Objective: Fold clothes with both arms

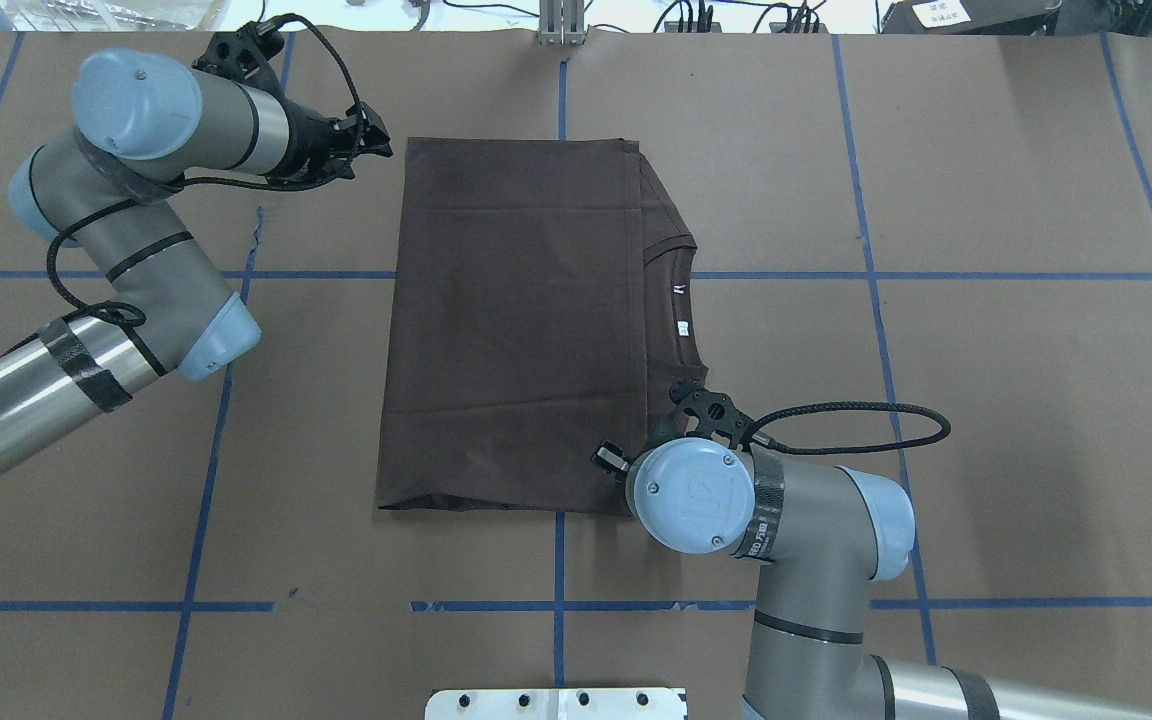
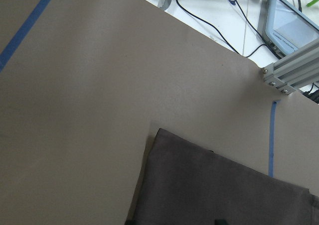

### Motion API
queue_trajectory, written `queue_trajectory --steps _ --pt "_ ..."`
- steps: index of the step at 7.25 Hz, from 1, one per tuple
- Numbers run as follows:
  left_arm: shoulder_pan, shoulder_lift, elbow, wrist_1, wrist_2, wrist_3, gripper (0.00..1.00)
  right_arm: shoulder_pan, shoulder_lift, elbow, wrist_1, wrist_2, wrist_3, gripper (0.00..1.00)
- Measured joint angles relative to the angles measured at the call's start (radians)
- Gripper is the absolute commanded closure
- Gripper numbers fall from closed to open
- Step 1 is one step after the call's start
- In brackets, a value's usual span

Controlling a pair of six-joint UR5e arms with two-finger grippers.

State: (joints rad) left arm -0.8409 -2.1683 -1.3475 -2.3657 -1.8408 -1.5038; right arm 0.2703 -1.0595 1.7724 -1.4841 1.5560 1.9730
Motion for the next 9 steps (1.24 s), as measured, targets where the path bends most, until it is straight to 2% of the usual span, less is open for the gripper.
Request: queue_trajectory --steps 1,6,9 --pt "0.0 0.002 0.0 -0.001 0.0 0.0 0.39 -0.002 0.0 -0.001 0.0 0.001 0.001 1.0" --pt "0.0 0.005 -0.021 0.005 -0.001 -0.001 0.39 -0.012 0.007 0.006 0.0 0.007 -0.001 1.0" --pt "0.026 0.04 -0.119 0.008 -0.023 -0.121 0.39 -0.006 -0.026 0.063 -0.007 0.024 -0.008 1.0"
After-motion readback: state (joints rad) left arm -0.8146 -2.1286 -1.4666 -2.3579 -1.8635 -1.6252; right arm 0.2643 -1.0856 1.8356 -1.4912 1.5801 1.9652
